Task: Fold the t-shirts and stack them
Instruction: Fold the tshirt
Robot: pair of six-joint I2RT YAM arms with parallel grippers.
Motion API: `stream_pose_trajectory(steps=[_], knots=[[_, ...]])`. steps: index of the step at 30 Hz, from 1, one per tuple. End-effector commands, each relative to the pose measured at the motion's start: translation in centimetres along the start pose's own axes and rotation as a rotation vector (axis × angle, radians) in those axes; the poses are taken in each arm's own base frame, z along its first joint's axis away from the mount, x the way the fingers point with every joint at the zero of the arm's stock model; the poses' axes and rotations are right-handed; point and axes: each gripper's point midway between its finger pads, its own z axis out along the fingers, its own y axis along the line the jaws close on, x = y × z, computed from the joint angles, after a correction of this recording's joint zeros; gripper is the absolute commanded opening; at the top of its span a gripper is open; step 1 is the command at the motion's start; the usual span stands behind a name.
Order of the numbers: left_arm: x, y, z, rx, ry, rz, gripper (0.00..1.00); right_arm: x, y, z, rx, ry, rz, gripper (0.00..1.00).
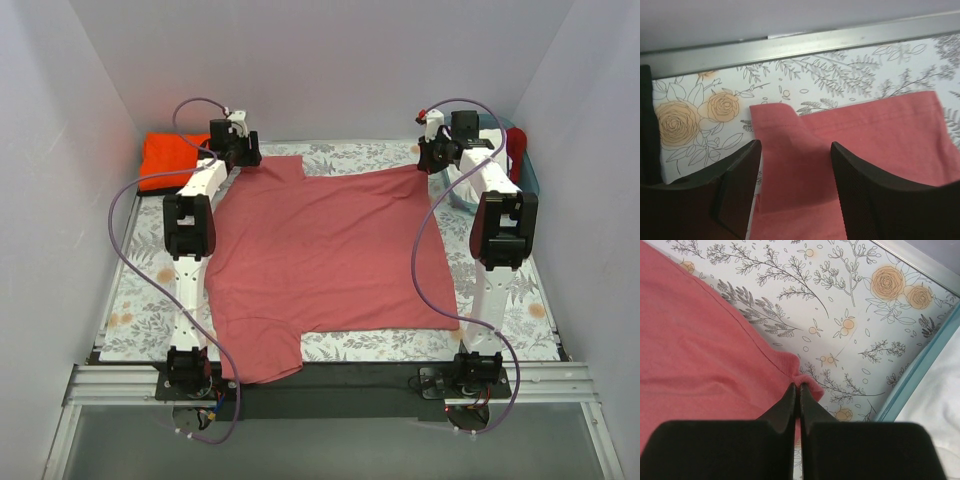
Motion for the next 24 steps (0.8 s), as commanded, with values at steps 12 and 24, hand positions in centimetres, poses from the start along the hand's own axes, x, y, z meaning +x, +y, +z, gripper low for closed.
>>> stream_pose_trajectory(steps=[12,24], knots=[[-0.3,-0.7,0.0,-0.034,0.006,0.016,0.73,-1.9,-0.6,-0.3,0.006,-0.046,-0.023,0.01],[-1.3,-1.5,0.5,-0.027,-0.011,-0.02,0.09,-1.5,-0.5,-0.1,0.0,-0.035,-0.023,0.01]])
